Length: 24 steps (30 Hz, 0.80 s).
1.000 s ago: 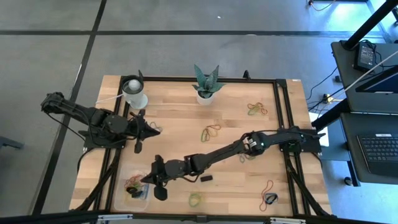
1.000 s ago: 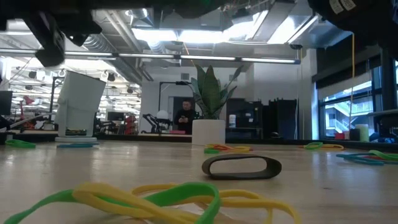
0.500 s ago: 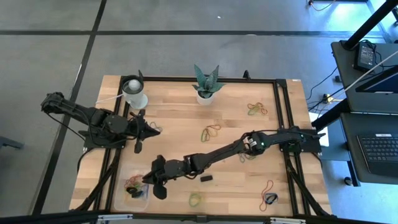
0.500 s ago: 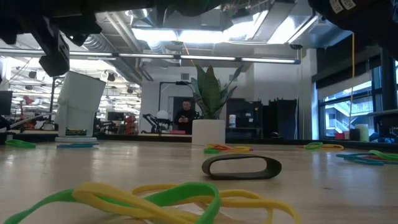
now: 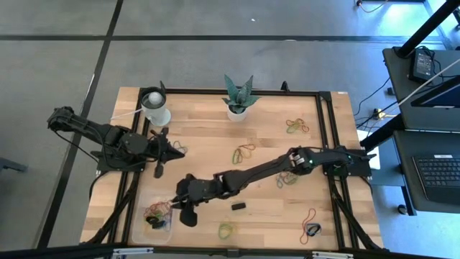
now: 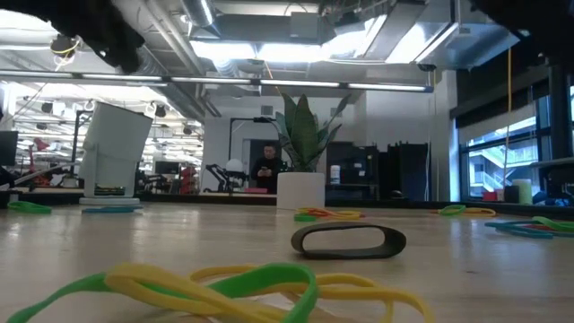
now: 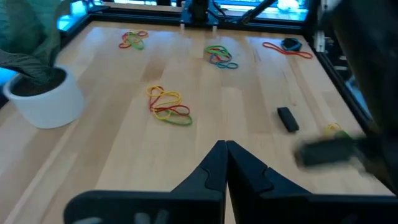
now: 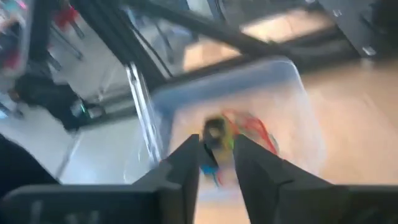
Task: Pick and place rubber bands into bin
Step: Put the yellow rubber band into the transparent bin
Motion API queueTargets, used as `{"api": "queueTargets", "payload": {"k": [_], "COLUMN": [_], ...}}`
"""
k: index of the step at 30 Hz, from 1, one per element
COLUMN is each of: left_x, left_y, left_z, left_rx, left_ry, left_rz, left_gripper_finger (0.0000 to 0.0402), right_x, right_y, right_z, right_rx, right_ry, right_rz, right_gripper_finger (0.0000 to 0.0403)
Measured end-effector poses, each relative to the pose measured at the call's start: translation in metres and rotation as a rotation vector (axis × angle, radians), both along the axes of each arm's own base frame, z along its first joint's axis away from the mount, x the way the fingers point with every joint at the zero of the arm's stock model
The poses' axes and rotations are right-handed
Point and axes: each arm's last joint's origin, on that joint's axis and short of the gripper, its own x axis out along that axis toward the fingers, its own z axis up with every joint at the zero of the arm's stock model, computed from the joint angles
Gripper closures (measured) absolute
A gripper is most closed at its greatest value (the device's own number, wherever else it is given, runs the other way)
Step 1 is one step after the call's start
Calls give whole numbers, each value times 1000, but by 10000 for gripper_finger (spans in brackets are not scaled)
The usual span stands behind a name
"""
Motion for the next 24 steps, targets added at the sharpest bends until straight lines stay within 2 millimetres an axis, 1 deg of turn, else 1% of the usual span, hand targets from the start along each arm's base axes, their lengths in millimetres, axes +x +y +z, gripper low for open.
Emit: {"api": "queueTargets", "payload": {"k": [3, 5, 6, 7, 9, 11, 13, 15, 18, 21, 24], "left_x": [0, 0, 0, 1, 2, 4, 7, 12, 21, 33, 45], "left_y": [-1, -2, -2, -3, -5, -8, -11, -14, -20, -25, -29], "left_z": [0, 0, 0, -1, -2, -5, -8, -12, -17, -17, -16], "left_rx": [-13, -17, -21, -27, -36, -35, -36, -32, -8, 14, 31], "left_ry": [5, 8, 10, 15, 29, 49, 78, 113, 174, 209, 241], "left_rz": [-35, -49, -53, -64, -93, -113, -119, -117, -121, -109, -98], "left_gripper_finger": [400, 399, 399, 399, 399, 398, 398, 398, 398, 398, 398], "right_x": [-13, -23, -30, -36, -49, -62, -71, -80, -97, -116, -144], "right_y": [-3, 1, 5, 9, 17, 23, 25, 26, 23, 14, 1], "right_z": [9, 20, 26, 31, 33, 26, 22, 27, 31, 21, 24], "right_rx": [-58, -103, -126, -143, -177, -227, -281, -301, -317, -307, -258], "right_ry": [119, 165, 183, 207, 290, 404, 479, 502, 529, 542, 466], "right_rz": [12, 38, 53, 57, 60, 50, 35, 35, 41, 31, 17], "right_gripper_finger": [351, 386, 393, 394, 391, 392, 398, 399, 397, 400, 399]}}
